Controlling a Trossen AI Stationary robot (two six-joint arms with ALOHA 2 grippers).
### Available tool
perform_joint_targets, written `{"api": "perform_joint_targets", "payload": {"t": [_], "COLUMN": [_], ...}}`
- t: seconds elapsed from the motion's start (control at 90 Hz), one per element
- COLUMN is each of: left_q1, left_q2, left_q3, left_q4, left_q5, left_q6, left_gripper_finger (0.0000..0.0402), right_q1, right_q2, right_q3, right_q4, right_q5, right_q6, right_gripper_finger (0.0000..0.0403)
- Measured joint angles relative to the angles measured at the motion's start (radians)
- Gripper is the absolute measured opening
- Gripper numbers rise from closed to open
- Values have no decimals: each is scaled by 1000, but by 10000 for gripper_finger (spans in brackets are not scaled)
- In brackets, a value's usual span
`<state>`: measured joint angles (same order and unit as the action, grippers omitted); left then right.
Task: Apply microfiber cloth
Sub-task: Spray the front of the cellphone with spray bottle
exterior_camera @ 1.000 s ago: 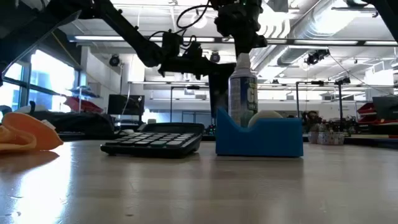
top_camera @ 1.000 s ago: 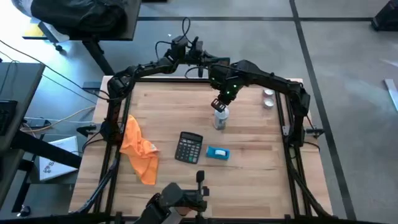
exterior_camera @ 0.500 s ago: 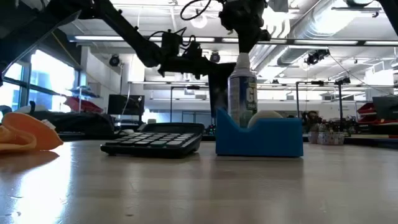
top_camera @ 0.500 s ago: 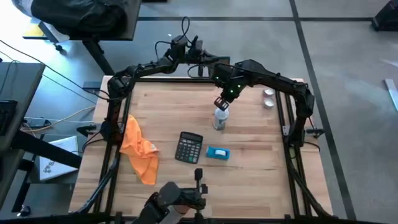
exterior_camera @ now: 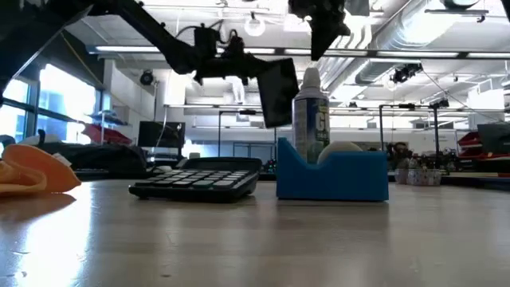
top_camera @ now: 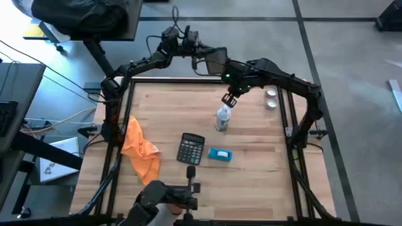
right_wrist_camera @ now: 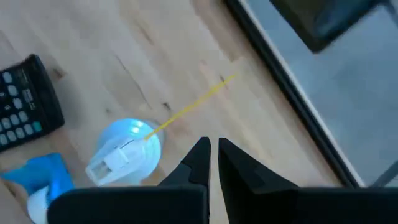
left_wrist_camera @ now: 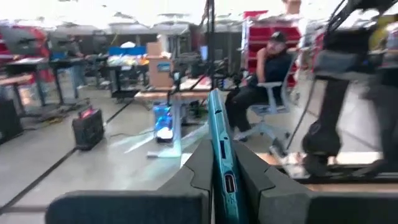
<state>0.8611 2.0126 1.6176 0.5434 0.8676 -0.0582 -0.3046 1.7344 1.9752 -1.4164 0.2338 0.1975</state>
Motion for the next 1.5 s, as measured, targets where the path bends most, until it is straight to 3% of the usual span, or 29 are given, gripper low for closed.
{"api": "perform_joint_targets", "payload": {"t": [0.156, 0.478, 0.644, 0.867, 0.956, 1.044, 1.167, 1.367, 1.5], "left_q1": [24, 60, 70, 68, 67, 66, 67, 70, 71], "left_q2": [-3, -4, -24, -35, -33, -33, -33, -33, -33], "left_q3": [-54, -278, -314, -312, -313, -312, -312, -312, -312], "left_q4": [197, 1024, 1025, 1027, 1026, 1027, 1027, 1026, 1025], "left_q5": [41, 79, 101, 124, 152, 163, 177, 182, 187], "left_q6": [-109, -548, -559, -559, -566, -570, -577, -590, -596], "left_gripper_finger": [10, 10, 10, 10, 10, 10, 10, 10, 10], "right_q1": [-2, -10, -7, -7, -14, -24, -30, -31, -32], "right_q2": [-94, -315, -407, -455, -464, -488, -516, -523, -531], "right_q3": [-107, -466, -630, -800, -878, -972, -1098, -1218, -1219], "right_q4": [115, 460, 635, 743, 794, 942, 1116, 1310, 1309], "right_q5": [0, -42, -86, -145, -233, -313, -316, -324, -321], "right_q6": [-35, -49, -65, -134, -161, -169, -125, -34, -44], "right_gripper_finger": [0, 0, 0, 0, 0, 0, 6, 75, 138]}}
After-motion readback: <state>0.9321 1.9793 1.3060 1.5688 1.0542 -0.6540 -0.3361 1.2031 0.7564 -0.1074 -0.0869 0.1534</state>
